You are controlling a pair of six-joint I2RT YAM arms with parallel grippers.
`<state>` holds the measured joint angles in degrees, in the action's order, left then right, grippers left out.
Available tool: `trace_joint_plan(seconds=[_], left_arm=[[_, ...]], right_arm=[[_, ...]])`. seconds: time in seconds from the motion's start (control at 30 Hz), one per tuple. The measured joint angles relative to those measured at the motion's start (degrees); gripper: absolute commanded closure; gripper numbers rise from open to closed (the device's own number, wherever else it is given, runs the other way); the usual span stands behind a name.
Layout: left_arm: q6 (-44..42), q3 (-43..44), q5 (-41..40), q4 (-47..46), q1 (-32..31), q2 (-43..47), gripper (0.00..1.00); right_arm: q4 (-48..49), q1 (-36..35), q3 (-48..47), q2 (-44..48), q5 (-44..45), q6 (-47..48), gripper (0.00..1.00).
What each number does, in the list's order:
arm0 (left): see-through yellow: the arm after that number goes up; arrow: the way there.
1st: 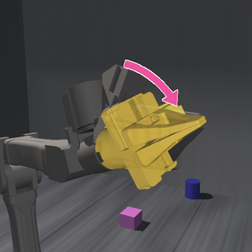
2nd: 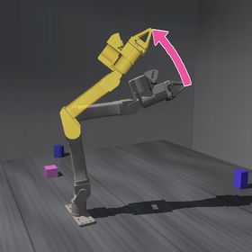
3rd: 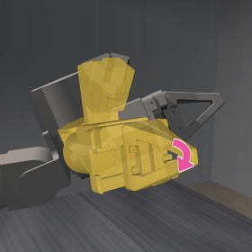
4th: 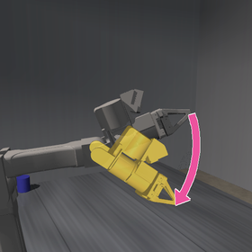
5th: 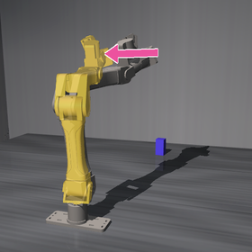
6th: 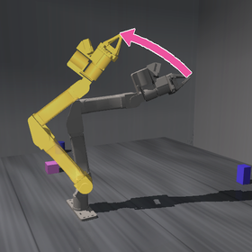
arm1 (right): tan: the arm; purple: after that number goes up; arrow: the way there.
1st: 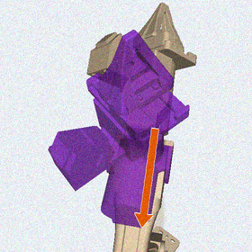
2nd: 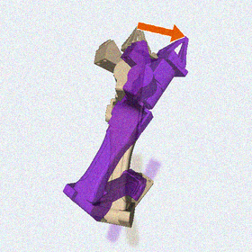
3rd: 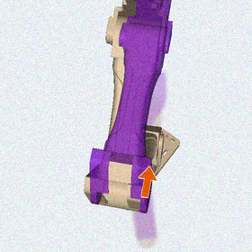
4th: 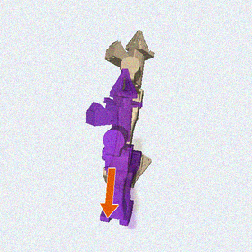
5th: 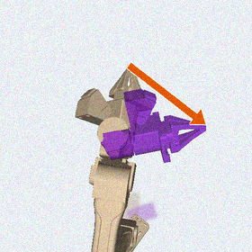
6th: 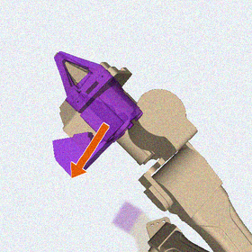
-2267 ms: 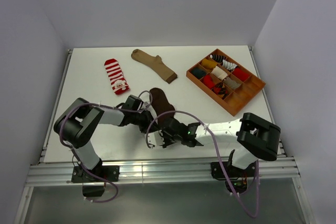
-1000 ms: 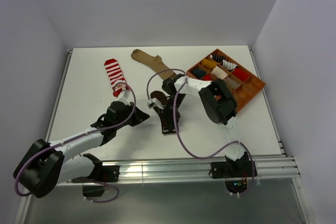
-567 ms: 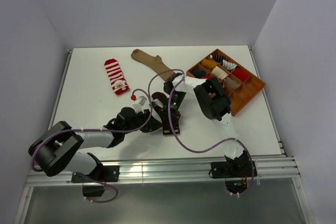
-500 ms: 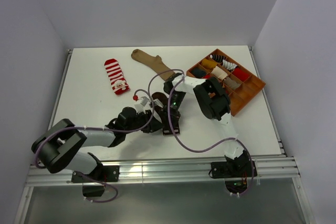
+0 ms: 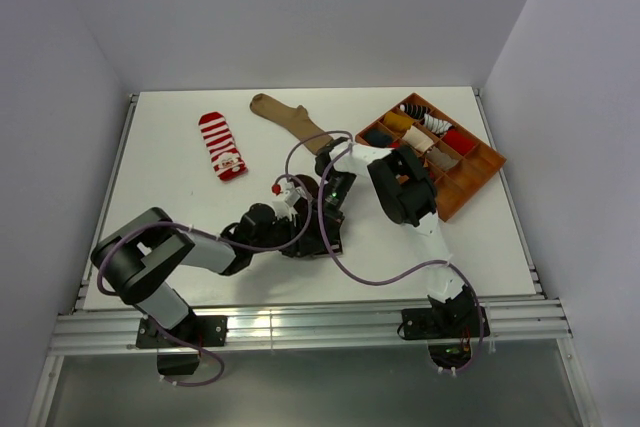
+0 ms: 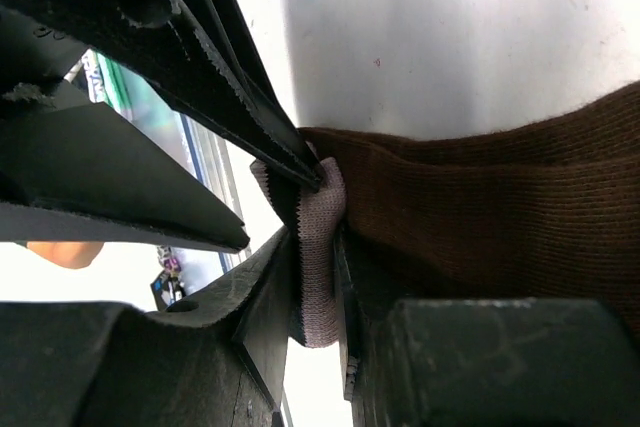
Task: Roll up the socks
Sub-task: Roll the sock at the center of the board.
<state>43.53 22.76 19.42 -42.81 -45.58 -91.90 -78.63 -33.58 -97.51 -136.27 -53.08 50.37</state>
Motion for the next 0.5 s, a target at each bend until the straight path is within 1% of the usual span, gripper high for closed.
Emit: trace_joint_plan(seconds=[0.03, 0.07, 0.13, 0.23, 0.33, 0.37, 0.43, 0.5], left_arm=[[-0.3, 0.3, -0.3, 0.5, -0.1, 0.0, 0.58], [-0.5, 0.7, -0.5, 1.0, -0.1, 0.0, 0.62], [-1.0, 1.6, -1.4, 2.3, -0.2, 0.0, 0.66], [-1.3, 2.6, -2.3, 4.3, -0.3, -0.2, 0.75], [-1.4, 3.6, -2.5, 5.6, -0.5, -0.3, 0.85], [-1.4, 4.0, -2.6, 6.1, -0.6, -0.4, 0.92], [-1.5, 4.8, -3.1, 7.5, -0.6, -0.7, 1.0], [-1.5, 5.4, -4.0, 8.7, -0.6, -1.5, 1.0]], right_arm=[[0.0, 0.1, 0.0, 0.0, 0.0, 0.0, 0.71], [0.0, 0.1, 0.0, 0.0, 0.0, 0.0, 0.71], [0.0, 0.2, 0.0, 0.0, 0.0, 0.0, 0.71], [0.1, 0.4, 0.0, 0.0, 0.0, 0.0, 0.71], [0.1, 0.5, 0.0, 0.0, 0.2, -0.2, 0.7], [0.1, 0.6, 0.0, 0.0, 0.2, -0.3, 0.7], [0.0, 1.0, 0.0, 0.0, 0.1, -0.5, 0.69], [0.0, 1.1, 0.0, 0.0, -0.2, -0.6, 0.67]])
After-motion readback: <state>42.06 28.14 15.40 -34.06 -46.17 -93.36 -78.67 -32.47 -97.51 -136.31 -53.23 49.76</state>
